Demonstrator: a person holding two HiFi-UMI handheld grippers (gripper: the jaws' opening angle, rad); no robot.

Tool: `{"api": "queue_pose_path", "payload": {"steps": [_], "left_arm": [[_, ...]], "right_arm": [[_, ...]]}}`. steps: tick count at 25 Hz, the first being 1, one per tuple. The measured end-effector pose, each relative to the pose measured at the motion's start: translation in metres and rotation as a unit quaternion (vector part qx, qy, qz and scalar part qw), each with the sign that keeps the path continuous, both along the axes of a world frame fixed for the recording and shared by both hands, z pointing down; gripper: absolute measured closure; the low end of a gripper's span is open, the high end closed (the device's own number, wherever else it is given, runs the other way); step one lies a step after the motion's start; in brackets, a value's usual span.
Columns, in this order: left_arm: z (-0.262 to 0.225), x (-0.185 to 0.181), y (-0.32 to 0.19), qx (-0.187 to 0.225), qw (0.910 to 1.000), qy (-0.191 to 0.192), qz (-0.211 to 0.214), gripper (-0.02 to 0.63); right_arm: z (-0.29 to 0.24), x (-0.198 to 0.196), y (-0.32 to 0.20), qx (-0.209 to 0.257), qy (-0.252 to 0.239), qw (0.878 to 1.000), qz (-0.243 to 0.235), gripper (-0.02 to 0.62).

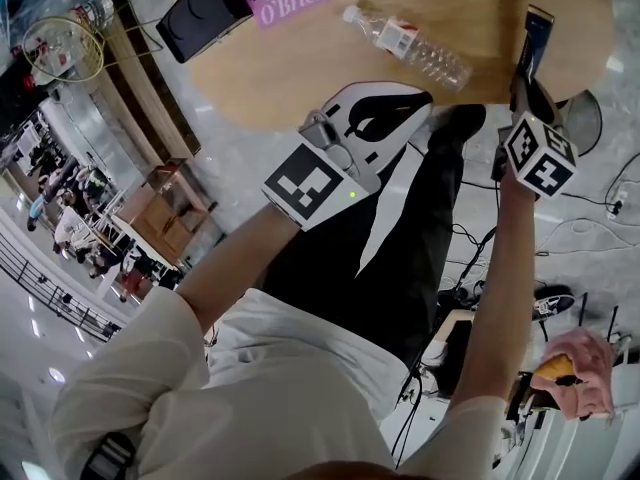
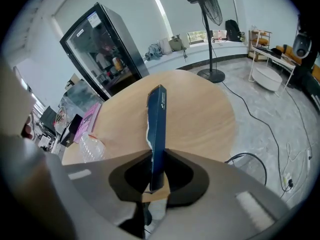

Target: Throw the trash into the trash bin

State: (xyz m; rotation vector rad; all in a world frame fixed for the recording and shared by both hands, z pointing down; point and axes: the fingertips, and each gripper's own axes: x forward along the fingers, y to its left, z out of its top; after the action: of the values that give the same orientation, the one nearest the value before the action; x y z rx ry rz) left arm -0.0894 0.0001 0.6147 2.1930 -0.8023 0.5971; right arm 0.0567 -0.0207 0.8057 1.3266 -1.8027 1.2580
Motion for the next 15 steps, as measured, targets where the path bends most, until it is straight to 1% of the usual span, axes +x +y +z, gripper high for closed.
{"api": "queue_pose_path", "payload": {"steps": [5,10,15], "left_arm": [[0.0,0.028,0.007,-0.003,0.9996,0.003,0.026,0.6],[0.002,0.058,0.014,-0.004,0.999,0.005,0.045,0.6],[0.008,0.082,0.02,-0.006,0.9979,0.004,0.064,0.6]], "right_arm": [[-0.003,0.036,0.022,-0.002,0.008,1.0,0.03,0.534],[0.002,0.081,0.046,-0.009,0.021,0.998,0.053,0.534],[0.018,0.125,0.08,-0.031,0.041,0.995,0.081,0.534]]}}
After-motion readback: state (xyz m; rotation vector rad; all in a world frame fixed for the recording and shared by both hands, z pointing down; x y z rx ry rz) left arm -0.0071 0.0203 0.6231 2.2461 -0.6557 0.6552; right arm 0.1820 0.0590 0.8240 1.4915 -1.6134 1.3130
